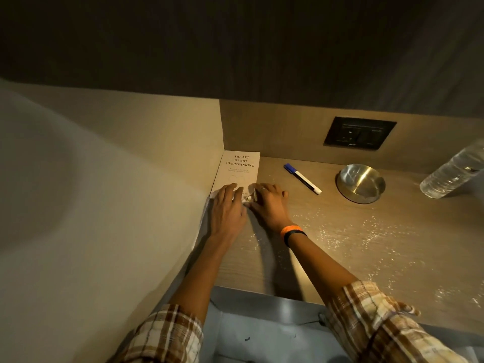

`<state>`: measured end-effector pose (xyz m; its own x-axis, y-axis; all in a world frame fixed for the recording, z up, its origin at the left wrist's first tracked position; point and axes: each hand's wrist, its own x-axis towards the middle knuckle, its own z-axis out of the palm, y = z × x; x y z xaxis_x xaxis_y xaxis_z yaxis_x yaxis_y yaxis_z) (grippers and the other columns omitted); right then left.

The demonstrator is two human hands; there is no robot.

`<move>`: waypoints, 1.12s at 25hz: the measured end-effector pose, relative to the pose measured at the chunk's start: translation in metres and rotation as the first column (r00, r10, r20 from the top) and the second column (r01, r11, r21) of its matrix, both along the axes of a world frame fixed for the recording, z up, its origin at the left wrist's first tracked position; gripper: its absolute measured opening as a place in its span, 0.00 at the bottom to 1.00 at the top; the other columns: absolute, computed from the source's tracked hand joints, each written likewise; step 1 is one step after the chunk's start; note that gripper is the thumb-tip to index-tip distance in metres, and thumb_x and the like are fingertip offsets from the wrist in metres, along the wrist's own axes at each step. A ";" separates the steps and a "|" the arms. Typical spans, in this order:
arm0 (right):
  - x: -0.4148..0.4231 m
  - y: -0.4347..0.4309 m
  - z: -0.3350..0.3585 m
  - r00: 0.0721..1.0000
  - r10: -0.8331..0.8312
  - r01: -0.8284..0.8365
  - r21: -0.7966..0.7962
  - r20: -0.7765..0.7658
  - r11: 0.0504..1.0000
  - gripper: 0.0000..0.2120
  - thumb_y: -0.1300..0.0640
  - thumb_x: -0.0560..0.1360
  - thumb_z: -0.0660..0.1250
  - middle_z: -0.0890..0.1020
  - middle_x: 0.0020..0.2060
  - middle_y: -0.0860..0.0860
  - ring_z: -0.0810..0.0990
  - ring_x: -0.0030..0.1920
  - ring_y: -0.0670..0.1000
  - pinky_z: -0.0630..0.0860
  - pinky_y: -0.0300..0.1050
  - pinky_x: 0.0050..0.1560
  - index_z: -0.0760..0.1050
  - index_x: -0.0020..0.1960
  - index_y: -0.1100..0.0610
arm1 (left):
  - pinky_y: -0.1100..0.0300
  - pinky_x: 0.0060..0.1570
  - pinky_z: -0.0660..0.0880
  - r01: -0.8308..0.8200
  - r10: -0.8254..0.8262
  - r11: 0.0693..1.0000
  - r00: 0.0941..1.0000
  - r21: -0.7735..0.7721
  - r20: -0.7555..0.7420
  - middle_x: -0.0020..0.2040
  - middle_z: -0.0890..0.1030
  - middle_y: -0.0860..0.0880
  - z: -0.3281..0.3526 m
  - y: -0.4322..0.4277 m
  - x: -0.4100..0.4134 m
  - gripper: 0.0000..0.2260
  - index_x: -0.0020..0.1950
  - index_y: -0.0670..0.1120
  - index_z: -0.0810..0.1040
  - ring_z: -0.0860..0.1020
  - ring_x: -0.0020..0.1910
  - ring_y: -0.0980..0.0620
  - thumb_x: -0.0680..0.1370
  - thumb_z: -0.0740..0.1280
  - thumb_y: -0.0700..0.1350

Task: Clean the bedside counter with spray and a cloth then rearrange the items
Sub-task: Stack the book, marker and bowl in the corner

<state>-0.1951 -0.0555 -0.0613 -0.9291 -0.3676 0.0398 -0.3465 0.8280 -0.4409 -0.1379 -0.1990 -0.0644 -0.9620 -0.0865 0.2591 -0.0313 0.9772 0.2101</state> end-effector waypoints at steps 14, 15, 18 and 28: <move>-0.020 0.218 0.010 0.699 -0.714 0.715 -0.027 0.035 0.699 0.19 0.42 0.70 0.77 0.68 0.74 0.58 0.67 0.71 0.65 0.67 0.64 0.70 0.83 0.54 0.55 | 0.46 0.59 0.76 -0.167 0.107 0.924 0.977 0.343 0.186 0.65 0.70 0.40 0.021 0.198 -0.099 0.14 0.59 0.46 0.81 0.73 0.58 0.40 0.77 0.70 0.51; -0.020 0.219 0.008 0.706 -0.707 0.708 -0.054 0.037 0.704 0.18 0.42 0.70 0.76 0.75 0.68 0.57 0.70 0.67 0.64 0.70 0.61 0.67 0.84 0.51 0.55 | 0.45 0.57 0.77 -0.230 0.162 0.900 0.965 0.371 0.208 0.64 0.71 0.39 0.021 0.198 -0.101 0.13 0.58 0.44 0.80 0.74 0.57 0.39 0.77 0.70 0.48; -0.020 0.210 0.005 0.766 -0.642 0.639 -0.157 0.041 0.753 0.16 0.43 0.70 0.77 0.82 0.57 0.56 0.74 0.59 0.62 0.74 0.56 0.60 0.85 0.46 0.55 | 0.52 0.53 0.79 -0.351 0.239 0.848 0.922 0.397 0.305 0.61 0.77 0.41 0.028 0.187 -0.111 0.13 0.63 0.43 0.79 0.78 0.54 0.44 0.80 0.69 0.45; -0.008 0.096 0.014 0.926 -0.366 0.374 -0.328 0.089 0.868 0.16 0.45 0.69 0.79 0.82 0.55 0.56 0.72 0.58 0.58 0.74 0.50 0.54 0.82 0.45 0.56 | 0.59 0.52 0.72 -0.312 0.326 0.811 0.943 0.494 0.060 0.58 0.82 0.42 0.053 0.082 -0.059 0.09 0.58 0.42 0.83 0.79 0.59 0.44 0.79 0.69 0.39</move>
<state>-0.2030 0.0405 -0.0472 -0.9966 0.0343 0.0750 -0.0300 0.6965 -0.7169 -0.1974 -0.1173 -0.0118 -0.8515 -0.5095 0.1238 -0.3110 0.6808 0.6632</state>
